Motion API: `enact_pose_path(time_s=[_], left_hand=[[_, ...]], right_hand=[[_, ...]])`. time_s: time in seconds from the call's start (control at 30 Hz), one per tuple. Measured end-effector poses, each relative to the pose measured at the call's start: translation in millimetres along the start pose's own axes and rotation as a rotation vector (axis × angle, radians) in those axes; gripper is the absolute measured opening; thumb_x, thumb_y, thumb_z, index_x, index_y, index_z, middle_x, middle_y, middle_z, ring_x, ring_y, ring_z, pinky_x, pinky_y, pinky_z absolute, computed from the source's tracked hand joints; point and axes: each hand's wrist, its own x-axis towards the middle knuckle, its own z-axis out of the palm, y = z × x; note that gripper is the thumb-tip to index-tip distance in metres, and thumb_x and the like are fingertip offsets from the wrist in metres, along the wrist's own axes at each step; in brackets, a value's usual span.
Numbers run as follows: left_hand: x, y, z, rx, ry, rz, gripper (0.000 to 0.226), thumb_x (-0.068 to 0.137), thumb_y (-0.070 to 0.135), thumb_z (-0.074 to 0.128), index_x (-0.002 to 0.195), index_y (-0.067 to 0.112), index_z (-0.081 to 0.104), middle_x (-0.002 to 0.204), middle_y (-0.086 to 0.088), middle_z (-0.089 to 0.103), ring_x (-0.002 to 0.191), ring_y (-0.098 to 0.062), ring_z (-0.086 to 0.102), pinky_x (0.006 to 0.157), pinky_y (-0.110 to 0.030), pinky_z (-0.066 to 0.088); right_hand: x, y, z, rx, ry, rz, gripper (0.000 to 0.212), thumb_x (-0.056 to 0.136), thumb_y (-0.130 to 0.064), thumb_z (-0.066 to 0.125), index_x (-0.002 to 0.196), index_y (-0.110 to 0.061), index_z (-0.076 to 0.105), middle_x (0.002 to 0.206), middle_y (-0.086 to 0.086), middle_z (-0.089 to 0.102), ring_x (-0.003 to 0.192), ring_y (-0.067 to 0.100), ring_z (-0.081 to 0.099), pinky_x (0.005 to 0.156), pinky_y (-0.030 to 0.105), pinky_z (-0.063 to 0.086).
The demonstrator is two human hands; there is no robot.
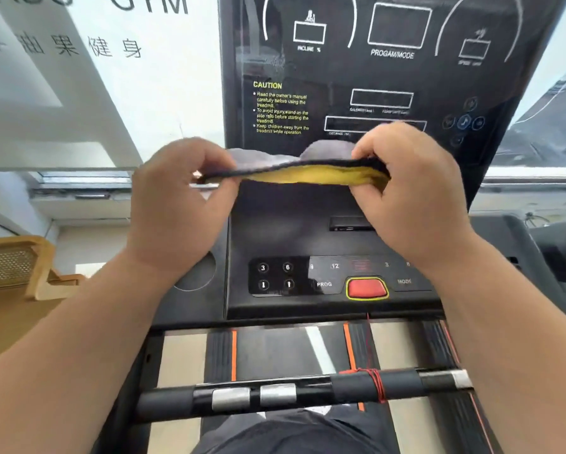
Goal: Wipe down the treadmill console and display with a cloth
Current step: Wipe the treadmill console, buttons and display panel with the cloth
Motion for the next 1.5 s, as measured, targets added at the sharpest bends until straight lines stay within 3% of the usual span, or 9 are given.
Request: enact_pose_path(time_s=[0.17, 0.27, 0.43, 0.57, 0.67, 0.87, 1.17, 1.37, 1.5], left_hand=[[-79.6, -41.3, 6.5, 0.074, -0.336, 0.09, 0.009, 0.079, 0.015, 0.067, 0.081, 0.015, 0.076, 0.083, 0.004, 0.07, 0.081, -0.02, 0.065, 0.079, -0.036, 0.051], [-129.2, -60.6, 13.0, 0.12, -0.553, 0.081, 0.01, 0.077, 0.025, 0.068, 0.08, 0.02, 0.077, 0.085, 0.008, 0.069, 0.081, -0.016, 0.062, 0.075, -0.039, 0.053], [-151.8, -70.1, 7.9, 0.186, -0.53, -0.081, 0.038, 0.079, 0.052, 0.07, 0.097, 0.019, 0.075, 0.098, 0.008, 0.068, 0.093, -0.012, 0.058, 0.088, -0.026, 0.046], [-143.8, -82.1, 6.3, 0.323, -0.488, -0.171, 0.041, 0.091, 0.047, 0.055, 0.112, 0.015, 0.07, 0.111, 0.0, 0.068, 0.104, -0.021, 0.059, 0.094, -0.037, 0.047], [-145.0, -90.9, 8.1, 0.409, -0.531, -0.233, 0.048, 0.093, 0.047, 0.047, 0.122, 0.015, 0.065, 0.124, -0.005, 0.065, 0.118, -0.026, 0.057, 0.102, -0.046, 0.045], [-154.8, -101.4, 9.2, 0.427, -0.552, -0.257, 0.049, 0.094, 0.047, 0.044, 0.126, 0.015, 0.063, 0.126, -0.004, 0.063, 0.12, -0.027, 0.055, 0.104, -0.043, 0.037], [-157.0, -105.1, 9.4, 0.431, -0.581, -0.196, 0.043, 0.094, 0.037, 0.04, 0.123, 0.016, 0.064, 0.125, -0.002, 0.063, 0.117, -0.028, 0.056, 0.099, -0.046, 0.038], [-158.3, -105.6, 9.6, 0.394, -0.514, -0.25, 0.044, 0.096, 0.035, 0.036, 0.124, 0.014, 0.063, 0.127, -0.006, 0.063, 0.119, -0.028, 0.054, 0.101, -0.045, 0.036], [-155.6, -106.3, 10.1, 0.331, -0.399, -0.307, 0.045, 0.094, 0.032, 0.037, 0.122, 0.008, 0.064, 0.124, -0.01, 0.065, 0.117, -0.029, 0.055, 0.102, -0.042, 0.037]], right_hand=[[-81.3, 22.1, 27.1, -0.083, -0.548, 0.005, 0.012, 0.08, -0.031, 0.069, 0.088, -0.024, 0.064, 0.082, -0.005, 0.058, 0.081, 0.025, 0.059, 0.067, 0.031, 0.034], [-115.5, 25.6, 47.5, -0.115, -0.898, 0.054, 0.052, 0.075, -0.078, 0.058, 0.092, -0.029, 0.063, 0.088, -0.011, 0.057, 0.087, 0.017, 0.056, 0.073, 0.034, 0.046], [-114.4, -9.8, 89.9, 0.062, -0.62, 0.133, 0.06, 0.094, -0.069, 0.041, 0.122, -0.022, 0.068, 0.122, -0.001, 0.066, 0.114, 0.024, 0.059, 0.099, 0.045, 0.049], [-109.4, -40.2, 140.5, -0.015, -0.748, 0.116, 0.074, 0.095, -0.073, 0.026, 0.161, -0.04, 0.021, 0.173, 0.007, 0.008, 0.158, 0.034, 0.003, 0.127, 0.056, 0.003], [-110.3, -45.2, 165.6, -0.132, -0.744, 0.059, 0.078, 0.094, -0.079, 0.022, 0.162, -0.043, 0.008, 0.173, 0.005, -0.008, 0.157, 0.036, -0.013, 0.123, 0.064, -0.005], [-127.4, -4.6, 150.8, -0.286, -0.718, 0.153, 0.086, 0.09, -0.083, 0.026, 0.162, -0.039, 0.018, 0.173, 0.005, 0.001, 0.158, 0.037, -0.003, 0.123, 0.064, 0.003], [-129.3, 0.5, 146.5, -0.42, -0.681, 0.394, 0.102, 0.09, -0.078, 0.024, 0.158, -0.003, 0.027, 0.159, 0.043, 0.015, 0.147, 0.061, 0.013, 0.12, 0.071, 0.011], [-107.2, -68.6, 187.8, -0.243, -0.734, 0.062, 0.086, 0.098, -0.07, 0.023, 0.163, -0.016, 0.017, 0.17, 0.024, -0.001, 0.156, 0.046, -0.005, 0.125, 0.062, 0.004], [-121.1, -59.1, 178.7, -0.148, -0.764, -0.158, 0.067, 0.104, -0.056, 0.029, 0.163, -0.026, 0.021, 0.173, 0.001, 0.009, 0.159, 0.028, 0.004, 0.128, 0.052, 0.009]])
